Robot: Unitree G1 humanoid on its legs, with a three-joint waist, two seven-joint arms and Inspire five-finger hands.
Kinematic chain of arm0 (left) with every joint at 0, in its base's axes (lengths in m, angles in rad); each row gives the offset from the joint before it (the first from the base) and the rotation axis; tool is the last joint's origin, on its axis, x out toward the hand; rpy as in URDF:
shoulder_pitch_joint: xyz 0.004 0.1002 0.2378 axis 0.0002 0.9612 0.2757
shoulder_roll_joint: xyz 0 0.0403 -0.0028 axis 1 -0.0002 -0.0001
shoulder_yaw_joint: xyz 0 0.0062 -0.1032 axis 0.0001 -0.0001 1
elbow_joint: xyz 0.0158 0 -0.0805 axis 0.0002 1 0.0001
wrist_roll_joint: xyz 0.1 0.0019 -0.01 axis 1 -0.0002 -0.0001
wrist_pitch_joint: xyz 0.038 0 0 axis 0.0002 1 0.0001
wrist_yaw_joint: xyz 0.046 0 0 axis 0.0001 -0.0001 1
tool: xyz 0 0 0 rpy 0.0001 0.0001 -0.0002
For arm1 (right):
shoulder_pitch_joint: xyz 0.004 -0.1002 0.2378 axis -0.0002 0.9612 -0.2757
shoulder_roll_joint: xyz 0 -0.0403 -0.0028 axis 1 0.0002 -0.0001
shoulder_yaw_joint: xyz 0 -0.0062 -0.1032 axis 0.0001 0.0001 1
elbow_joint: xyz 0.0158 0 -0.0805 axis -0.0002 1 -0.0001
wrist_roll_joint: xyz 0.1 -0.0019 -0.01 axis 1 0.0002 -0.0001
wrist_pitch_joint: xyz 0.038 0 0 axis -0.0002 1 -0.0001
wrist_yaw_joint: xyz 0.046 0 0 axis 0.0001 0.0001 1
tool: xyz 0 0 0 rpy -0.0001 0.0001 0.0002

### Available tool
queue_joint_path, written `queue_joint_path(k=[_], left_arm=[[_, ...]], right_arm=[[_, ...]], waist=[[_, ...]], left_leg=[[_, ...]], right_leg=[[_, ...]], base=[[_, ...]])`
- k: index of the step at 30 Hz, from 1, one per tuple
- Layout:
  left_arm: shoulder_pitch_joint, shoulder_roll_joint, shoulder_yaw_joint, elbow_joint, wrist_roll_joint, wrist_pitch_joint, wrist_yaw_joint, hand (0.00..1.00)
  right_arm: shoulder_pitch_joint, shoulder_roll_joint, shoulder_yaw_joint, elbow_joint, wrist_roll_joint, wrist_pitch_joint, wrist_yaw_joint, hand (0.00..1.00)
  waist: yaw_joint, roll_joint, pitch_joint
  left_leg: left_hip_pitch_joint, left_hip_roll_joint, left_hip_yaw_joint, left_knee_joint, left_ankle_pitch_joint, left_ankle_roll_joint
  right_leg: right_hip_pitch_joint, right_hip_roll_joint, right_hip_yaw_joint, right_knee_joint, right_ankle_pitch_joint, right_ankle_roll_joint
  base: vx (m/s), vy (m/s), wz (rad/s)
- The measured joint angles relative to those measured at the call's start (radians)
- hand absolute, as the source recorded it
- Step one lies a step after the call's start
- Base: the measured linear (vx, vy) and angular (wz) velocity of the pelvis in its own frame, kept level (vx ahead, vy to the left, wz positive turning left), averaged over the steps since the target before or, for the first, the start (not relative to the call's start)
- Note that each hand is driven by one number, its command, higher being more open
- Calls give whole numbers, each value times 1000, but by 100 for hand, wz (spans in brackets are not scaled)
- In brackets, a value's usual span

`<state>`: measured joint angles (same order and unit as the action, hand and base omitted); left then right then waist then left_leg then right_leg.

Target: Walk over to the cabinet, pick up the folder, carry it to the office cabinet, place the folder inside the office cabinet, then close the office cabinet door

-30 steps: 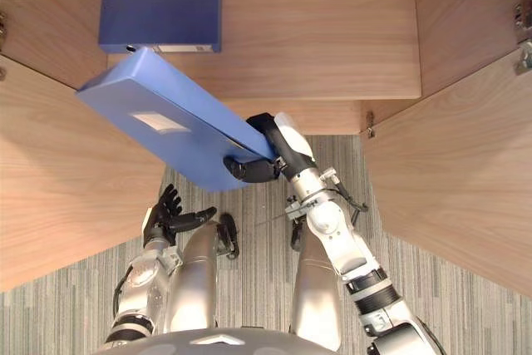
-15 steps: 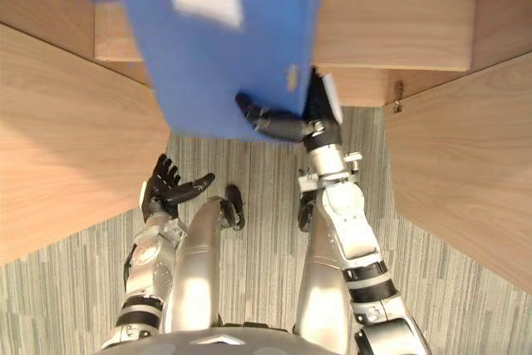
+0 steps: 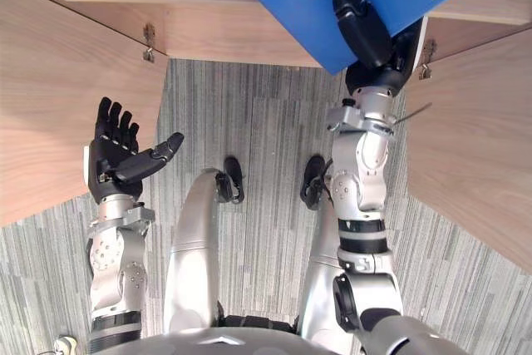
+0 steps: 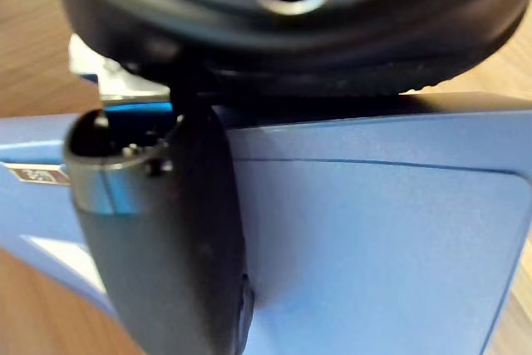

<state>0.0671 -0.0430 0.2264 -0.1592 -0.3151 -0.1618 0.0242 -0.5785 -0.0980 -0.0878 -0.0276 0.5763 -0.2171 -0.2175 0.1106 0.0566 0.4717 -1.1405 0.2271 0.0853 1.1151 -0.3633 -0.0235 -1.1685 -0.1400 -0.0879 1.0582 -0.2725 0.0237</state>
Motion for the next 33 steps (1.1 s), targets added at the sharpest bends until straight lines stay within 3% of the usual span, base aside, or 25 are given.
queue_joint_path(k=[3,6,9,17,26,33], left_arm=[[-28,1,-24,22,-5,3,9,100],[-129,9,-11,262,-5,-16,26,100],[-222,7,-14,444,-8,21,86,100],[-231,7,-44,458,-8,31,115,100],[-203,6,-60,418,-8,19,117,100],[-287,24,-1,581,-12,10,140,100]], right_arm=[[-59,-8,16,71,61,12,-19,0],[-158,-19,46,184,144,13,-37,0],[-245,-29,82,222,222,9,-58,0],[-324,-32,55,255,379,-11,-107,0],[-380,-26,25,261,488,-53,-177,0],[-496,-26,6,363,557,-67,-194,0]], waist=[[1,3,1],[1,3,1],[-2,2,2],[15,1,2],[19,0,2],[10,-3,1]], left_leg=[[-30,9,-12,24,0,0],[-37,12,-15,31,2,-3],[-79,16,-37,47,8,-6],[-91,8,-45,40,24,-14],[-97,-10,-66,-60,100,-32],[-98,-13,-67,-160,173,-40]], right_leg=[[-21,4,-10,15,2,-3],[-29,6,-11,25,3,-4],[-56,9,-27,33,6,-10],[-68,1,-33,40,4,-14],[-66,-8,-73,-27,34,-30],[-65,-8,-101,-111,79,-24]], base=[[-73,44,-4],[-45,39,-1],[-35,39,3],[-27,58,5],[-21,31,11],[-18,48,4]])
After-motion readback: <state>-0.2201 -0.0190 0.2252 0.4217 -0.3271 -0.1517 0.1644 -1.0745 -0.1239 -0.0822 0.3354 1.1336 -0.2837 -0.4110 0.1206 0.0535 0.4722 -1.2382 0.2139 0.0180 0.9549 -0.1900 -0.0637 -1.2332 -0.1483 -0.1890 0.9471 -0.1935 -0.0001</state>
